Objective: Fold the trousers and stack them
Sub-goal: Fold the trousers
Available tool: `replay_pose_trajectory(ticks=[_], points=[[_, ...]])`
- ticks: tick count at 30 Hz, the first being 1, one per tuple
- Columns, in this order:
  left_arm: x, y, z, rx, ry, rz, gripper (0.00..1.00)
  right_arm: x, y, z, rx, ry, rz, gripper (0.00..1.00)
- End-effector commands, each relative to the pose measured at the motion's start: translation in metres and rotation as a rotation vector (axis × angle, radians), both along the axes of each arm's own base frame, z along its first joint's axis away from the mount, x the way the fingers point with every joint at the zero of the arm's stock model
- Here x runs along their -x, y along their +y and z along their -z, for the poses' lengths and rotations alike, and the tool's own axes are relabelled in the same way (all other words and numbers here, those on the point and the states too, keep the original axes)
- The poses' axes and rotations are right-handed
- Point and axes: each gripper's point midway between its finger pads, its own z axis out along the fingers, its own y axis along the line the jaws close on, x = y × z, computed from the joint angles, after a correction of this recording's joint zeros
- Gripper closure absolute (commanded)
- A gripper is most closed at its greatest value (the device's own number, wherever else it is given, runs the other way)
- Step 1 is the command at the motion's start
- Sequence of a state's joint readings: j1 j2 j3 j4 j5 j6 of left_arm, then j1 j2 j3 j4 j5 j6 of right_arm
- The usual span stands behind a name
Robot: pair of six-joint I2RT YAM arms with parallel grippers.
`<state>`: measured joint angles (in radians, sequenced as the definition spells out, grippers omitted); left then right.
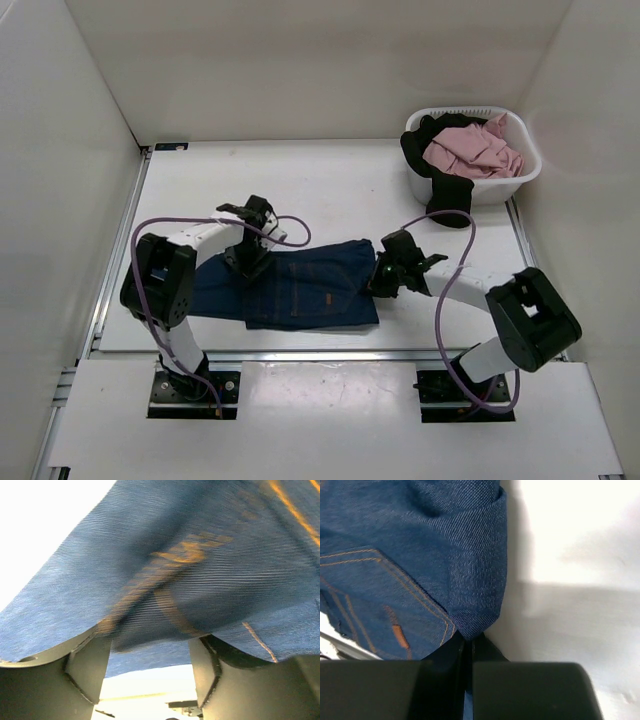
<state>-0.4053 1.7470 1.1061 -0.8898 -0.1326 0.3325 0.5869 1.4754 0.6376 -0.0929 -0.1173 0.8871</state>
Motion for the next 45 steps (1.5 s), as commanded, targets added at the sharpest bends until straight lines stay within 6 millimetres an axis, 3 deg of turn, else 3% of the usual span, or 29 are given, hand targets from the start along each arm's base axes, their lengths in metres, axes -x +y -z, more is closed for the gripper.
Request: replay_pose_trajectory(ticks=[1, 2, 3, 5, 6, 9, 10, 12, 14, 16, 20, 21, 24, 25, 26, 28, 29, 33, 36, 40, 45], points=[[-0.031, 0.001, -0.03, 0.048, -0.101, -0.048, 0.26, 0.004, -0.023, -0.02, 0.038, -0.01, 0.042, 1.0], [-0.035, 0.002, -0.039, 0.062, -0.115, -0.059, 0.25, -0.005, -0.033, -0.033, 0.075, -0.052, 0.057, 1.0], [-0.039, 0.001, -0.051, 0.07, -0.135, -0.059, 0.25, 0.002, -0.057, -0.036, 0.141, -0.007, 0.095, 1.0], [-0.043, 0.004, -0.062, 0.074, -0.152, -0.059, 0.24, -0.002, -0.082, -0.069, 0.185, -0.083, 0.115, 1.0], [-0.046, 0.007, -0.068, 0.072, -0.174, -0.069, 0.24, -0.002, -0.1, -0.096, 0.208, -0.108, 0.153, 1.0], [-0.045, 0.019, -0.077, 0.048, -0.185, -0.093, 0.22, -0.004, -0.138, -0.142, 0.306, -0.158, 0.201, 1.0], [-0.041, 0.021, -0.074, 0.04, -0.167, -0.085, 0.22, 0.0, -0.145, -0.178, 0.325, -0.176, 0.204, 1.0], [-0.038, 0.029, -0.074, 0.038, -0.166, -0.107, 0.22, 0.0, -0.153, -0.2, 0.388, -0.165, 0.167, 1.0], [-0.035, 0.036, -0.077, 0.037, -0.173, -0.115, 0.22, 0.003, -0.148, -0.225, 0.392, -0.169, 0.13, 1.0], [-0.031, 0.045, -0.074, 0.029, -0.162, -0.131, 0.22, -0.005, -0.135, -0.227, 0.385, -0.161, 0.11, 1.0], [-0.028, 0.05, -0.076, 0.039, -0.167, -0.149, 0.22, -0.02, -0.082, -0.239, 0.335, -0.173, 0.036, 1.0], [-0.029, 0.053, -0.076, 0.038, -0.168, -0.158, 0.22, -0.03, -0.072, -0.259, 0.324, -0.232, 0.06, 1.0], [-0.026, 0.056, -0.075, 0.045, -0.165, -0.17, 0.22, -0.047, -0.01, -0.261, 0.306, -0.269, -0.063, 1.0], [-0.027, 0.059, -0.075, 0.045, -0.166, -0.181, 0.22, -0.051, 0.02, -0.287, 0.246, -0.342, -0.098, 1.0], [-0.024, 0.064, -0.073, 0.041, -0.156, -0.195, 0.22, -0.064, 0.043, -0.271, 0.278, -0.316, -0.144, 1.0], [-0.024, 0.067, -0.075, 0.052, -0.162, -0.21, 0.22, -0.068, 0.08, -0.276, 0.264, -0.342, -0.221, 1.0], [-0.024, 0.071, -0.074, 0.06, -0.16, -0.228, 0.22, -0.082, 0.108, -0.278, 0.234, -0.359, -0.237, 1.0], [-0.015, 0.092, -0.061, 0.056, -0.119, -0.294, 0.22, -0.083, 0.169, -0.23, 0.148, -0.286, -0.352, 1.0], [-0.006, 0.109, -0.041, 0.053, -0.072, -0.358, 0.22, -0.077, 0.205, -0.209, 0.076, -0.284, -0.391, 1.0], [-0.003, 0.127, -0.028, 0.045, -0.044, -0.414, 0.22, -0.084, 0.232, -0.162, 0.057, -0.216, -0.424, 1.0], [-0.003, 0.137, -0.025, 0.054, -0.038, -0.435, 0.22, -0.092, 0.268, -0.142, -0.039, -0.198, -0.391, 1.0]])
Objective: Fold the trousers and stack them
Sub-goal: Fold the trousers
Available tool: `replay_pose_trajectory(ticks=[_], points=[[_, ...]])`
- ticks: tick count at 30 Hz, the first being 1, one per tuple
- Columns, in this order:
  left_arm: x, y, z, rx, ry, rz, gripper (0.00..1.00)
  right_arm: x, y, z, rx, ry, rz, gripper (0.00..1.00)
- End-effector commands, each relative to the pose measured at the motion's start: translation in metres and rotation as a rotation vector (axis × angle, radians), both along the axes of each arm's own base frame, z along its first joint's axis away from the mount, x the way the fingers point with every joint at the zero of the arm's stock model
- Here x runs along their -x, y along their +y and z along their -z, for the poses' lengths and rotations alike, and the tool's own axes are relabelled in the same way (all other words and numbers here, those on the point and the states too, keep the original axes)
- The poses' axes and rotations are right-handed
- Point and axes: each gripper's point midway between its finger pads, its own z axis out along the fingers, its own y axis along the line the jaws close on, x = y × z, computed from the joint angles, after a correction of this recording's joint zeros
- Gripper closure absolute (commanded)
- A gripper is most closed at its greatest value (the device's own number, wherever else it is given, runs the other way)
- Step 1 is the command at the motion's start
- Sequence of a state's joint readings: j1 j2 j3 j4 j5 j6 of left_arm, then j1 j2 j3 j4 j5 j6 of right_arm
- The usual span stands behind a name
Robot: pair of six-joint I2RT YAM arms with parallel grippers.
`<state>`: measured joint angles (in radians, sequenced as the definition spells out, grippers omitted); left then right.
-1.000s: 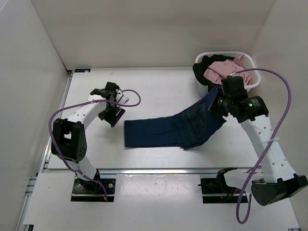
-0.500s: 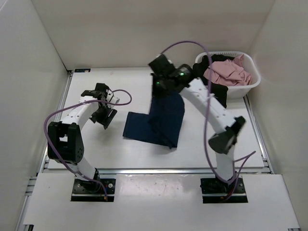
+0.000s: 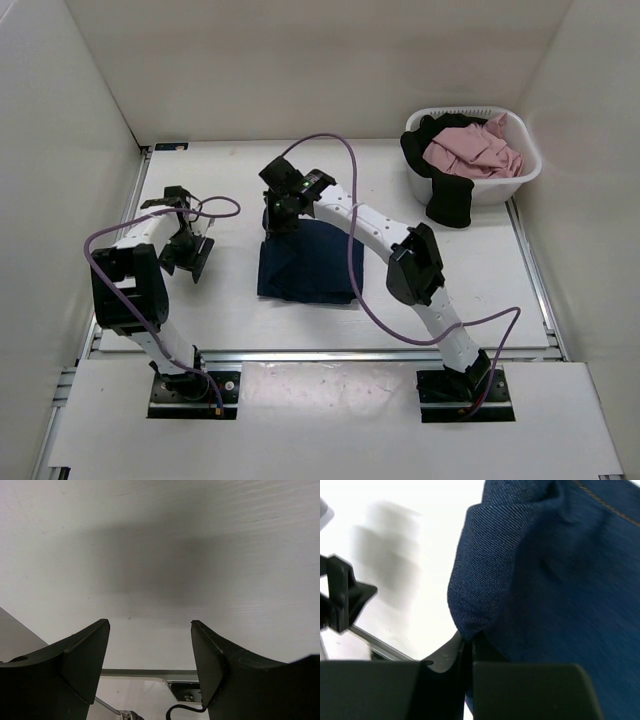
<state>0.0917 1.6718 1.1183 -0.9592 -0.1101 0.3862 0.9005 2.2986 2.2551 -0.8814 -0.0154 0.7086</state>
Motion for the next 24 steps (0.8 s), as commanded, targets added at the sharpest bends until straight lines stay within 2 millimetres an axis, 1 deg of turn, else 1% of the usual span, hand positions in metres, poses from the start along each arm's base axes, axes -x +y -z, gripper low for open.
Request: replay_pose_trajectory(ticks=[1, 3, 4, 5, 6, 7, 8, 9, 10, 11, 12, 13, 14, 15, 16, 17, 18, 19, 20, 21, 22, 23, 24], points=[[-0.006, 0.001, -0.002, 0.026, -0.036, 0.016, 0.22, -0.006, 0.039, -0.026, -0.181, -0.014, 0.0, 1.0], [-0.007, 0.011, -0.005, 0.013, -0.042, -0.002, 0.22, -0.002, 0.05, -0.015, -0.192, 0.004, -0.015, 0.88], [-0.007, 0.011, -0.005, 0.013, -0.042, -0.002, 0.22, 0.005, 0.059, -0.02, -0.231, 0.013, -0.049, 0.8], [-0.006, 0.015, -0.005, 0.012, -0.043, -0.017, 0.22, 0.014, 0.068, -0.018, -0.252, 0.029, -0.081, 0.59], [-0.004, 0.022, -0.005, 0.002, -0.04, -0.028, 0.22, 0.016, 0.073, -0.017, -0.272, 0.022, -0.133, 0.49], [-0.004, 0.025, -0.007, 0.0, -0.049, -0.037, 0.22, 0.025, 0.085, -0.029, -0.317, 0.002, -0.191, 0.43], [-0.003, 0.029, -0.008, -0.009, -0.048, -0.049, 0.22, 0.035, 0.091, -0.038, -0.339, -0.008, -0.246, 0.38], [-0.005, 0.033, -0.01, -0.012, -0.055, -0.049, 0.22, 0.04, 0.093, -0.046, -0.357, -0.04, -0.327, 0.32], [-0.008, 0.037, -0.014, -0.015, -0.07, -0.058, 0.22, 0.044, 0.095, -0.055, -0.366, -0.077, -0.365, 0.27], [-0.01, 0.042, -0.017, -0.028, -0.077, -0.072, 0.22, 0.049, 0.087, -0.068, -0.361, -0.102, -0.39, 0.26], [-0.014, 0.044, -0.024, -0.033, -0.104, -0.073, 0.22, 0.05, 0.079, -0.069, -0.331, -0.133, -0.415, 0.26], [-0.016, 0.041, -0.031, -0.019, -0.118, -0.07, 0.22, 0.05, 0.068, -0.066, -0.293, -0.14, -0.402, 0.26], [-0.025, 0.039, -0.04, 0.0, -0.147, -0.056, 0.22, 0.039, 0.045, -0.082, -0.25, -0.202, -0.329, 0.26], [-0.029, 0.03, -0.049, 0.03, -0.173, -0.037, 0.22, 0.043, 0.019, -0.038, -0.153, -0.125, -0.278, 0.27], [-0.033, 0.009, -0.055, 0.099, -0.19, 0.004, 0.22, 0.034, -0.004, -0.025, -0.123, -0.103, -0.21, 0.29], [-0.04, -0.001, -0.062, 0.133, -0.21, 0.029, 0.22, 0.029, -0.019, -0.037, -0.154, -0.126, -0.153, 0.31], [-0.044, -0.013, -0.065, 0.169, -0.223, 0.057, 0.22, 0.029, -0.036, -0.021, -0.128, -0.099, -0.101, 0.39], [-0.043, -0.026, -0.064, 0.207, -0.216, 0.06, 0.22, 0.03, -0.07, 0.019, -0.048, -0.024, -0.001, 0.45], [-0.047, -0.048, -0.068, 0.255, -0.227, 0.1, 0.22, 0.029, -0.083, 0.019, -0.051, -0.026, 0.039, 0.51], [-0.048, -0.06, -0.069, 0.281, -0.225, 0.122, 0.22, 0.031, -0.092, 0.027, -0.043, -0.01, 0.061, 0.6], [-0.044, -0.084, -0.066, 0.307, -0.206, 0.173, 0.24, 0.027, -0.107, 0.036, -0.026, 0.001, 0.111, 0.64], [-0.042, -0.095, -0.059, 0.314, -0.185, 0.195, 0.24, 0.036, -0.123, 0.053, 0.02, 0.012, 0.14, 0.69], [-0.032, -0.102, -0.047, 0.306, -0.15, 0.219, 0.24, 0.032, -0.13, 0.061, 0.025, 0.016, 0.157, 0.74]])
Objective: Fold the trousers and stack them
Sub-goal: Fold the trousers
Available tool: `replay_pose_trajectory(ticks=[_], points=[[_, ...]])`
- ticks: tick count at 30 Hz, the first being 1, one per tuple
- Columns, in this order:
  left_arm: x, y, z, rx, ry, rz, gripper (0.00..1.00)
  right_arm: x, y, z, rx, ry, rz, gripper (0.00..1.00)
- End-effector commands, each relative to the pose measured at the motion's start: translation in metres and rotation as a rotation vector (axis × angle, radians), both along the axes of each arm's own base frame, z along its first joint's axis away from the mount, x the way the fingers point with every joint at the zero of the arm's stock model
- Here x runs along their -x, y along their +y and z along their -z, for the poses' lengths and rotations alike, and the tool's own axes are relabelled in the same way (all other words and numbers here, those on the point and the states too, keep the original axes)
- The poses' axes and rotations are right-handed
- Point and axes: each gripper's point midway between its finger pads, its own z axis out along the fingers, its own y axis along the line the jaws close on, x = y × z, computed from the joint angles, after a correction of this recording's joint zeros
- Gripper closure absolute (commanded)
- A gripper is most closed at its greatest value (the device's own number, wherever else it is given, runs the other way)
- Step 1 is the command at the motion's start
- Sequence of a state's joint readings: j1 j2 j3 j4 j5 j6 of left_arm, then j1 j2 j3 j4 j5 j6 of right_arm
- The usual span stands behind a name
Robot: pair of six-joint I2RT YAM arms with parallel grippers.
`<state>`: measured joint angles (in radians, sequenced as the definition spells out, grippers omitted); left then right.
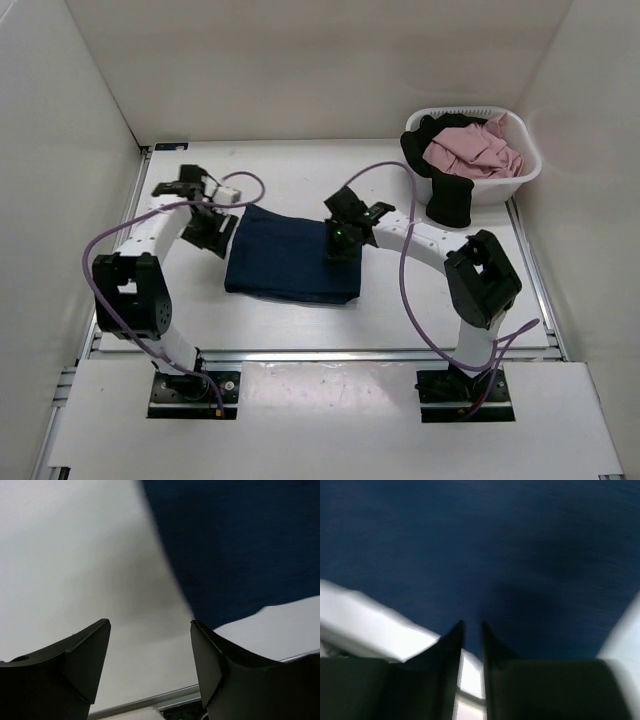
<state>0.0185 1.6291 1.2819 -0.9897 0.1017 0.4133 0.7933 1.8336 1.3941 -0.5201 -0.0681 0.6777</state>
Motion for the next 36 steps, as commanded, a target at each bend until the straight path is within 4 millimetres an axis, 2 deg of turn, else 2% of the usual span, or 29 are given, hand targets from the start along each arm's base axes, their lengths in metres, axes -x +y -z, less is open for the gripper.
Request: replay_pose_trajectory(ticks=[1, 3, 4, 6, 7, 8, 10, 12, 13, 15, 16, 17, 18, 19, 20, 21, 23, 24, 25, 26, 27, 28, 29, 30, 31, 32, 34, 35, 36], points=[[0.016, -0.053, 0.013, 0.087, 0.033, 0.117, 0.24, -0.007, -0.023, 0.024, 0.034, -0.006, 0.123, 0.82], [0.028, -0.055, 0.037, -0.014, 0.077, 0.142, 0.24, -0.01, -0.031, 0.033, 0.059, 0.003, 0.144, 0.88], [0.025, -0.053, 0.043, -0.048, 0.066, 0.147, 0.24, -0.017, -0.038, 0.038, 0.085, -0.01, 0.169, 0.93], [0.032, -0.043, 0.061, -0.134, 0.091, 0.134, 0.24, -0.021, -0.046, 0.055, 0.137, -0.006, 0.172, 0.97], [0.032, -0.042, 0.067, -0.134, 0.096, 0.134, 0.25, -0.031, -0.047, 0.061, 0.149, -0.006, 0.189, 1.0], [0.03, -0.041, 0.069, -0.142, 0.083, 0.131, 0.25, -0.03, -0.047, 0.066, 0.161, 0.013, 0.198, 1.0], [0.033, -0.041, 0.079, -0.145, 0.12, 0.125, 0.25, -0.04, -0.06, 0.076, 0.178, 0.035, 0.262, 1.0], [0.034, -0.044, 0.079, -0.143, 0.119, 0.125, 0.26, -0.044, -0.068, 0.08, 0.173, 0.049, 0.305, 1.0], [0.034, -0.044, 0.079, -0.143, 0.119, 0.125, 0.26, -0.046, -0.064, 0.068, 0.134, 0.031, 0.31, 1.0], [0.03, -0.046, 0.067, -0.128, 0.077, 0.124, 0.26, -0.046, -0.065, 0.057, 0.124, 0.004, 0.289, 0.98], [0.035, -0.045, 0.064, -0.129, 0.086, 0.125, 0.26, -0.044, -0.069, 0.046, 0.128, -0.015, 0.279, 0.92], [0.032, -0.049, 0.057, -0.112, 0.074, 0.128, 0.26, -0.049, -0.071, 0.034, 0.12, -0.036, 0.272, 0.8], [0.032, -0.051, 0.051, -0.096, 0.067, 0.131, 0.25, -0.055, -0.068, 0.008, 0.096, -0.095, 0.235, 0.71], [0.025, -0.053, 0.036, -0.091, 0.031, 0.13, 0.23, -0.057, -0.07, -0.007, 0.097, -0.125, 0.219, 0.57], [0.028, -0.054, 0.028, -0.081, 0.034, 0.133, 0.23, -0.054, -0.078, -0.018, 0.116, -0.126, 0.205, 0.32], [0.026, -0.055, 0.018, -0.074, 0.011, 0.122, 0.21, -0.053, -0.081, -0.043, 0.105, -0.18, 0.166, 0.22], [0.017, -0.052, -0.021, -0.082, -0.109, 0.098, 0.19, -0.049, -0.098, -0.075, 0.083, -0.175, 0.138, 0.01], [0.015, -0.049, -0.037, -0.093, -0.154, 0.089, 0.18, -0.043, -0.107, -0.096, 0.056, -0.191, 0.126, 0.01], [0.009, -0.032, -0.056, -0.134, -0.218, 0.028, 0.16, -0.038, -0.116, -0.107, 0.055, -0.193, 0.111, 0.01], [0.006, -0.021, -0.094, -0.146, -0.329, -0.025, 0.11, -0.027, -0.142, -0.109, 0.094, -0.139, 0.15, 0.01], [0.006, -0.007, -0.114, -0.182, -0.389, -0.071, 0.0, -0.02, -0.157, -0.126, 0.094, -0.159, 0.18, 0.01], [0.013, 0.023, -0.13, -0.287, -0.414, -0.144, 0.0, -0.017, -0.177, -0.13, 0.14, -0.166, 0.243, 0.01], [0.02, 0.038, -0.151, -0.341, -0.462, -0.199, 0.0, -0.014, -0.198, -0.136, 0.167, -0.166, 0.306, 0.01], [0.028, 0.055, -0.156, -0.409, -0.455, -0.236, 0.0, 0.005, -0.219, -0.141, 0.209, -0.165, 0.338, 0.01], [0.036, 0.07, -0.161, -0.465, -0.449, -0.274, 0.0, 0.013, -0.235, -0.138, 0.251, -0.161, 0.391, 0.01], [0.055, 0.095, -0.166, -0.538, -0.429, -0.356, 0.0, 0.024, -0.258, -0.145, 0.3, -0.198, 0.453, 0.01], [0.072, 0.113, -0.168, -0.575, -0.425, -0.427, 0.0, 0.035, -0.271, -0.146, 0.313, -0.215, 0.499, 0.01], [0.082, 0.123, -0.168, -0.578, -0.429, -0.495, 0.0, 0.042, -0.274, -0.138, 0.313, -0.2, 0.513, 0.01], [0.093, 0.125, -0.171, -0.578, -0.455, -0.53, 0.0, 0.05, -0.278, -0.143, 0.298, -0.227, 0.535, 0.01]])
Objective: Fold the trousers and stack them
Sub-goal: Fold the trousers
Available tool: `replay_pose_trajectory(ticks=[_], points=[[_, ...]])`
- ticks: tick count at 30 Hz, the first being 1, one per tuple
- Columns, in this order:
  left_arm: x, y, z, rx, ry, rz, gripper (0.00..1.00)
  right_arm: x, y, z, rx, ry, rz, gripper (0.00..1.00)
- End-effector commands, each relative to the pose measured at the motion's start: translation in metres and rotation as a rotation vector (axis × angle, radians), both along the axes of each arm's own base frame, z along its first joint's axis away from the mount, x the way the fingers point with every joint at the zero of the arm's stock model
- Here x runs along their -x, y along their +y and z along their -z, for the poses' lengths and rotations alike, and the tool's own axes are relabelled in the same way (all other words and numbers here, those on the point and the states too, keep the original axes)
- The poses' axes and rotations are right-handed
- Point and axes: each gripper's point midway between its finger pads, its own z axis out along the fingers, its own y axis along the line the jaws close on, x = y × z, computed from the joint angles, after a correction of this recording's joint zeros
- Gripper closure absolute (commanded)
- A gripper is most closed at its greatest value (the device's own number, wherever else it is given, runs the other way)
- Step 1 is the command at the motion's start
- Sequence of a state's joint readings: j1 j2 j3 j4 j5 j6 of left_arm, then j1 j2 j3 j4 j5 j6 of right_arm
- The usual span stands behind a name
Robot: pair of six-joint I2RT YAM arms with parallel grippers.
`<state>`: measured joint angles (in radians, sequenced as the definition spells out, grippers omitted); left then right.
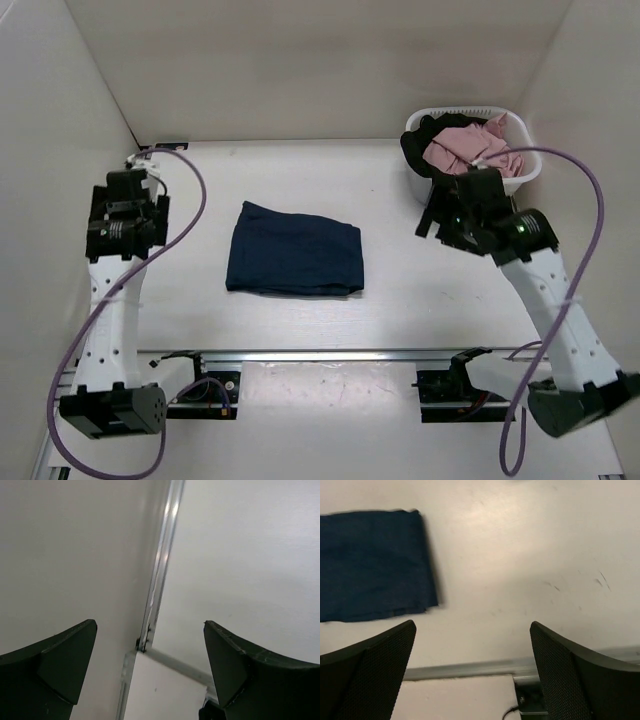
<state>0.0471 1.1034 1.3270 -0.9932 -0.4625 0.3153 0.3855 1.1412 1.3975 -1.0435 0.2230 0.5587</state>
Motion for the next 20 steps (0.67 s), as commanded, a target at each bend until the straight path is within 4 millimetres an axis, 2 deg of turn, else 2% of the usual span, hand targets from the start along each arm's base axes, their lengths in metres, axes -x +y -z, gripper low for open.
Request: replay_pose_trajectory(ticks=[1, 3, 8, 15, 20], points=[[0.044, 0.029, 0.009, -0.061, 0.057, -0.179, 0.0, 0.037, -0.031, 0.028, 0.094, 0.105, 0.091, 0.01], [0.05, 0.027, 0.005, -0.036, 0.006, -0.205, 0.0, 0.045, -0.036, 0.032, 0.079, 0.085, 0.118, 0.01], [0.056, 0.022, 0.004, -0.003, 0.003, -0.21, 0.0, 0.045, -0.036, 0.03, 0.063, 0.05, 0.118, 0.01], [0.053, 0.02, -0.002, 0.011, -0.009, -0.195, 0.0, 0.048, -0.04, 0.029, 0.081, 0.047, 0.11, 0.01], [0.052, 0.019, -0.001, 0.012, -0.005, -0.183, 0.0, 0.043, -0.03, 0.026, 0.037, -0.006, 0.062, 0.01]])
